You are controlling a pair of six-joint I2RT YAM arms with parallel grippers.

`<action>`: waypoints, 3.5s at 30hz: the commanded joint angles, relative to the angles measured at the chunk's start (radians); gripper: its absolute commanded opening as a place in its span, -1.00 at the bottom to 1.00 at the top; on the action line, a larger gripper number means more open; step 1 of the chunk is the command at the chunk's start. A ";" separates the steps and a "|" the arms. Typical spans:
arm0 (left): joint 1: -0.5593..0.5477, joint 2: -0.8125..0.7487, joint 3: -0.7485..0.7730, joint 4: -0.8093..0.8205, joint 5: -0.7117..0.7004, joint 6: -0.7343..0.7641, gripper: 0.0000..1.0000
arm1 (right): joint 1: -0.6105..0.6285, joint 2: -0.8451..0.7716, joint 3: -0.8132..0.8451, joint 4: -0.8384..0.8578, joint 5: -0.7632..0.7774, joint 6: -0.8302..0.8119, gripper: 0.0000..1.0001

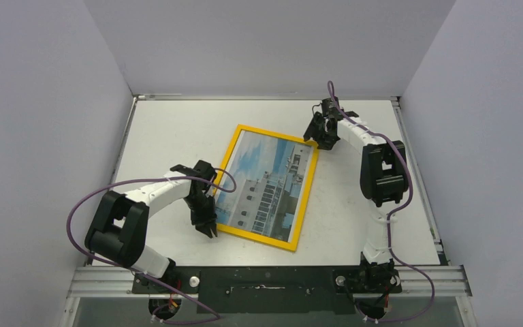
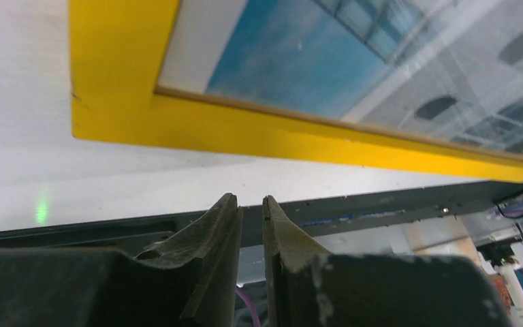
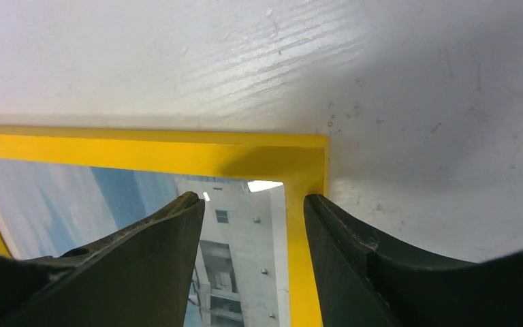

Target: Put the photo into the frame

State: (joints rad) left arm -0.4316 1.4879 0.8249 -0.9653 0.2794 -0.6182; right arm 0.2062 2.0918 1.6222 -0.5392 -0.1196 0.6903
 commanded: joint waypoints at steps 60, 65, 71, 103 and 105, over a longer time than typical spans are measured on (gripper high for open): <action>0.384 0.434 0.409 0.405 0.069 0.032 -0.64 | -0.138 0.256 0.386 -0.034 -0.137 -0.251 0.47; 0.384 0.451 0.438 0.403 0.074 0.033 -0.63 | -0.137 0.214 0.308 -0.074 -0.144 -0.258 0.47; 0.404 0.470 0.494 0.404 0.068 0.048 -0.58 | -0.134 0.095 0.165 -0.078 -0.128 -0.249 0.45; 0.396 -0.178 0.493 0.150 -0.236 0.151 0.94 | -0.082 -1.010 -0.264 -0.349 0.346 -0.284 1.00; 0.381 -0.281 0.458 0.157 -0.246 0.123 0.94 | -0.077 -1.077 -0.259 -0.415 0.388 -0.284 1.00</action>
State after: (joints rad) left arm -0.0280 1.3521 1.3426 -0.7666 0.0669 -0.4652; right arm 0.1242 1.1107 1.3720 -0.8036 0.1612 0.4236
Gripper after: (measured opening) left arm 0.968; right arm 0.999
